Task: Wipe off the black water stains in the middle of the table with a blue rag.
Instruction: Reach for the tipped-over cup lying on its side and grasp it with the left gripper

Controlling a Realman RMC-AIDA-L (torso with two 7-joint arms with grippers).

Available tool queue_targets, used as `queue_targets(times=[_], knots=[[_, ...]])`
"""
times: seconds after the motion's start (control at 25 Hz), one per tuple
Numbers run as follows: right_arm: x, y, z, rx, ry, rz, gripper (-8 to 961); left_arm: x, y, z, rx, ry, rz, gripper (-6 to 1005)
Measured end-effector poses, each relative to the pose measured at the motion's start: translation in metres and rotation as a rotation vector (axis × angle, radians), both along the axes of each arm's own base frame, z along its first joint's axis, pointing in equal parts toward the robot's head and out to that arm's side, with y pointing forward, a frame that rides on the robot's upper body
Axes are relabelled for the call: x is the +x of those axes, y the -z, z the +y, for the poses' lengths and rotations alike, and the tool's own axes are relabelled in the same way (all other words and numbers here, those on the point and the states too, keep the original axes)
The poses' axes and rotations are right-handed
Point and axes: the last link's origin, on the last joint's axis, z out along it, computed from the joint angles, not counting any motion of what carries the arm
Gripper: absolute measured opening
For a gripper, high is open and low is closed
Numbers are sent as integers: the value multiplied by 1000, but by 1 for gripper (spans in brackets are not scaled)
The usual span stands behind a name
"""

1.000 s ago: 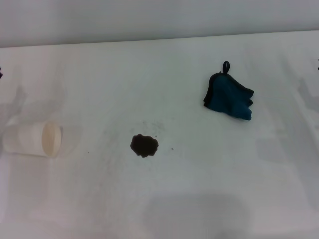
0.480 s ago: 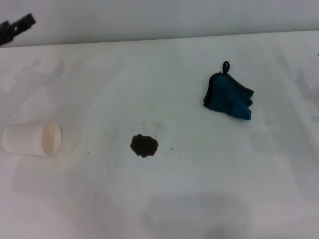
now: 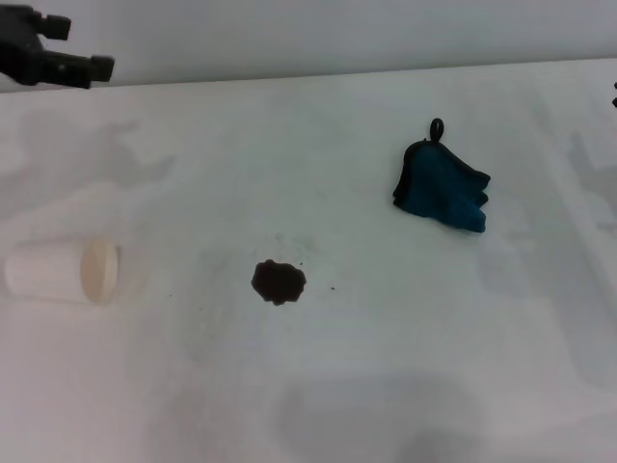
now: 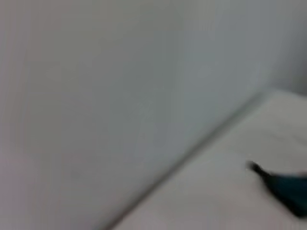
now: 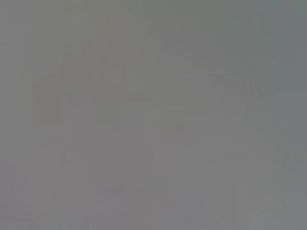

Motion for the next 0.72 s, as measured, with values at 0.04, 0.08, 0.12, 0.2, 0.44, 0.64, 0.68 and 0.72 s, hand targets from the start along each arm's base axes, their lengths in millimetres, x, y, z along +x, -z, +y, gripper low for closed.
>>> queue_targets(times=[0.04,0.08,0.12,0.2,0.44,0.64,0.68,0.72], knots=[[0,0,0,0,1,0,806,8,-8,-5,-20,30,30,878],[0,0,0,0,2,0,806,12,-13,-10,-44,51,64,878],[1,0,0,0,2,0,806,17,-18,-16,-58,74,97,878],[1,-1,0,1,2,0,806,24,-26,-29,-100,112,189,878],[0,-7,3,15,-7,-16,807,32,-26,-63,-218,145,424,878],[3,-10,2,24,4,-7,807,19,-7,-75,-261,87,645,878],[4,-9,2,22,11,-7,807,13,0,-75,-253,77,697,878],[4,-9,2,19,15,-7,807,8,7,-75,-244,78,743,877]])
